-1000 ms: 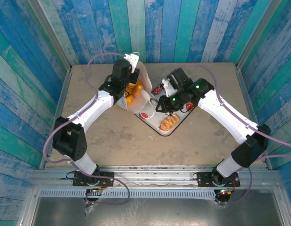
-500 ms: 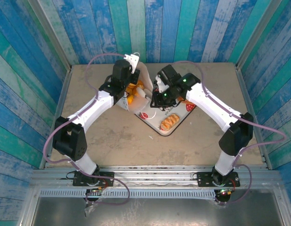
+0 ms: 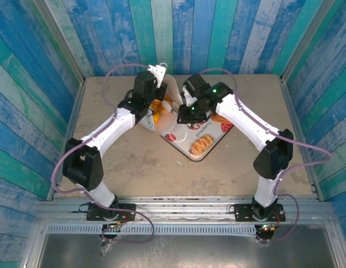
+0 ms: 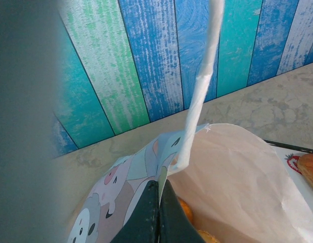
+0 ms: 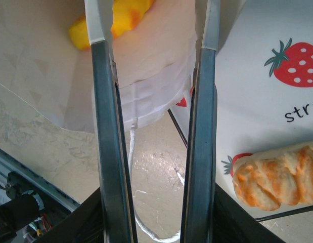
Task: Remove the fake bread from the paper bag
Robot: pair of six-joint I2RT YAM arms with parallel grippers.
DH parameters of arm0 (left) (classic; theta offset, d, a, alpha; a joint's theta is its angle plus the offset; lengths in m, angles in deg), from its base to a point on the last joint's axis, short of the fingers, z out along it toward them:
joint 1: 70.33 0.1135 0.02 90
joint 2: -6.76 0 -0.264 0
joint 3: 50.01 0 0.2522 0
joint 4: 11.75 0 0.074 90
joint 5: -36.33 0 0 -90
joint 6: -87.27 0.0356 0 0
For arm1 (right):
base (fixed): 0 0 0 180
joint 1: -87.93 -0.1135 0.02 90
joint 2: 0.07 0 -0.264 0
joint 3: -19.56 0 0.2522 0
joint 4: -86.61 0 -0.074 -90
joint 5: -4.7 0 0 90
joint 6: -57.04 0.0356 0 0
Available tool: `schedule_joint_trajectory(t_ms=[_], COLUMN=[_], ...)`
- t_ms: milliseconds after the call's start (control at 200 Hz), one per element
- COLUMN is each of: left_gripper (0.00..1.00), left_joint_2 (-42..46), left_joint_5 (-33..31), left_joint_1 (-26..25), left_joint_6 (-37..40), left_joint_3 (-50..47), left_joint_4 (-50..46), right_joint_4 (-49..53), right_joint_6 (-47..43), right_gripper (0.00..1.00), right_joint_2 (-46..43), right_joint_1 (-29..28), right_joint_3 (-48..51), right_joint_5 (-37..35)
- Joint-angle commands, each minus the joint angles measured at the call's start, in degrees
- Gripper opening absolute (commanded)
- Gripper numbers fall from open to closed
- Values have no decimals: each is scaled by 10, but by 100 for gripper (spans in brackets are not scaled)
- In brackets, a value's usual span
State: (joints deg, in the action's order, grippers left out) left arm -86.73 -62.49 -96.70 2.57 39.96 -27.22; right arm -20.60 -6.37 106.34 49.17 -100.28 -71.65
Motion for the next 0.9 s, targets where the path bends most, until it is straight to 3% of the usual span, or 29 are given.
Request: schedule_joint_trajectory(t_ms=[0, 691, 897], left_gripper=[0, 0, 0], left_joint_2=[1, -2, 2], left_joint_5=[17, 19, 21], left_joint_1=[-1, -1, -1], left_joint_6=[-9, -8, -9], left_joint_3=[-4, 2, 2], left_joint_4=[32, 32, 32], right_joint_4=[15, 43, 43], right_joint_6=[-2, -7, -11], right_gripper=[44, 43, 38], right_joint_2=[18, 81, 105], right_joint_1=[-1, 3, 3], right_joint_3=[-21, -77, -104], right_joint_5=[-7, -35, -35])
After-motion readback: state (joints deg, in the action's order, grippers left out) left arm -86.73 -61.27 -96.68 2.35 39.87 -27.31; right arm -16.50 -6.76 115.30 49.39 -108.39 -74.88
